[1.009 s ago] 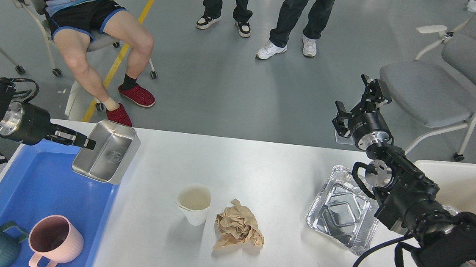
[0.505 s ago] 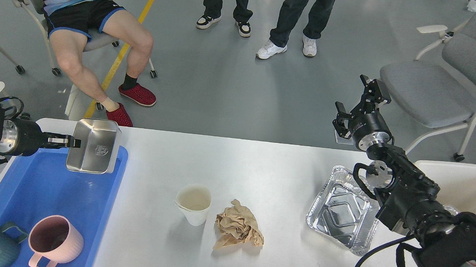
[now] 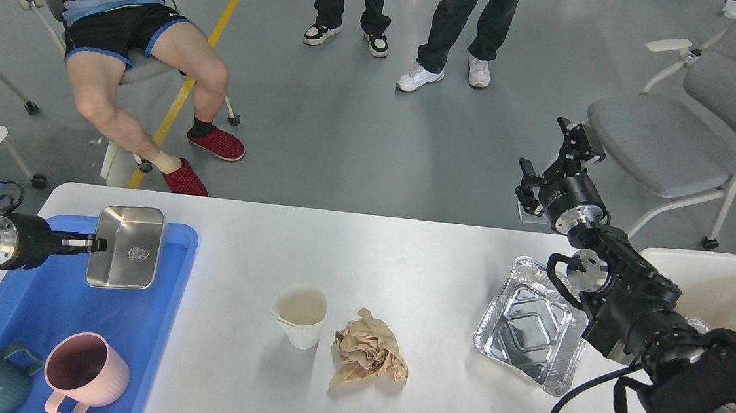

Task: Tidy desktop
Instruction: 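Lower the steel tray into the basin and open the left gripper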

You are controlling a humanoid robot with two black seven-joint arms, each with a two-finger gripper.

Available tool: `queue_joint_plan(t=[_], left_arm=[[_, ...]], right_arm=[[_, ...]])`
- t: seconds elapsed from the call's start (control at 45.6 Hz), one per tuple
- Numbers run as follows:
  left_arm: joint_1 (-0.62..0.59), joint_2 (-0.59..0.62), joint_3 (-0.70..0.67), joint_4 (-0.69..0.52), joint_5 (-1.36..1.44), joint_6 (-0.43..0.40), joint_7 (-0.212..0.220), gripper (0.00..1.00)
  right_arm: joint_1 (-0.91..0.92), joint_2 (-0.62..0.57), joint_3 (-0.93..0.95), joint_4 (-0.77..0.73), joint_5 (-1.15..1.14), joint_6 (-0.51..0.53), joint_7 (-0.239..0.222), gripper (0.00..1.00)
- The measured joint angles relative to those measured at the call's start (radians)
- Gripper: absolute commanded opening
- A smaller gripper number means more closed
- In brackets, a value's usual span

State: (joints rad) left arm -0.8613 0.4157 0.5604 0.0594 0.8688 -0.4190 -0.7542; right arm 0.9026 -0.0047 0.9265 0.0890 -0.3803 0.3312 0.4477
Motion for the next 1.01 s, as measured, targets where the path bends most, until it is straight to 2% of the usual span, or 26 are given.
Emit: queue_joint_plan(t=[0.219,0.417,0.592,0.702,0.768,0.812,0.9,1.009], left_arm=[[0.024,-0.001,-0.001,0.005,-0.034,0.02,0.069,0.29],[0.039,-0.003,-0.002,0.005,-0.048,0.034,0.077,0.38],[0.04,-0.005,-0.002,0.005,-0.064,0.049,0.078,0.42],[0.039,-0.005,-0.002,0.005,-0.092,0.069,0.078,0.55],[0.029,-0.005,-0.003,0.005,-0.128,0.074,0.076,0.76],[0.018,-0.005,-0.004,0.005,-0.161,0.074,0.073,0.87],[-0.013,-0.005,-0.009,0.005,-0.252,0.071,0.072,0.92],[-0.043,-0.007,-0.017,0.004,-0.377,0.074,0.073,0.95]], right_arm=[[0.0,0.0,0.0,0.0,0.0,0.0,0.0,1.0],[-0.001,0.0,-0.001,-0.001,0.0,0.0,0.0,1.0],[-0.002,0.0,-0.002,-0.001,0.0,0.0,-0.001,1.0],[-0.002,0.0,-0.002,-0.001,0.0,0.0,-0.001,1.0],[-0.002,0.0,-0.002,-0.001,0.0,0.0,-0.001,1.0],[-0.002,0.0,-0.002,-0.001,0.0,0.0,-0.001,1.0],[0.0,0.0,-0.002,-0.001,0.0,0.0,-0.001,1.0],[0.0,-0.001,-0.002,0.0,0.0,0.0,0.0,1.0]])
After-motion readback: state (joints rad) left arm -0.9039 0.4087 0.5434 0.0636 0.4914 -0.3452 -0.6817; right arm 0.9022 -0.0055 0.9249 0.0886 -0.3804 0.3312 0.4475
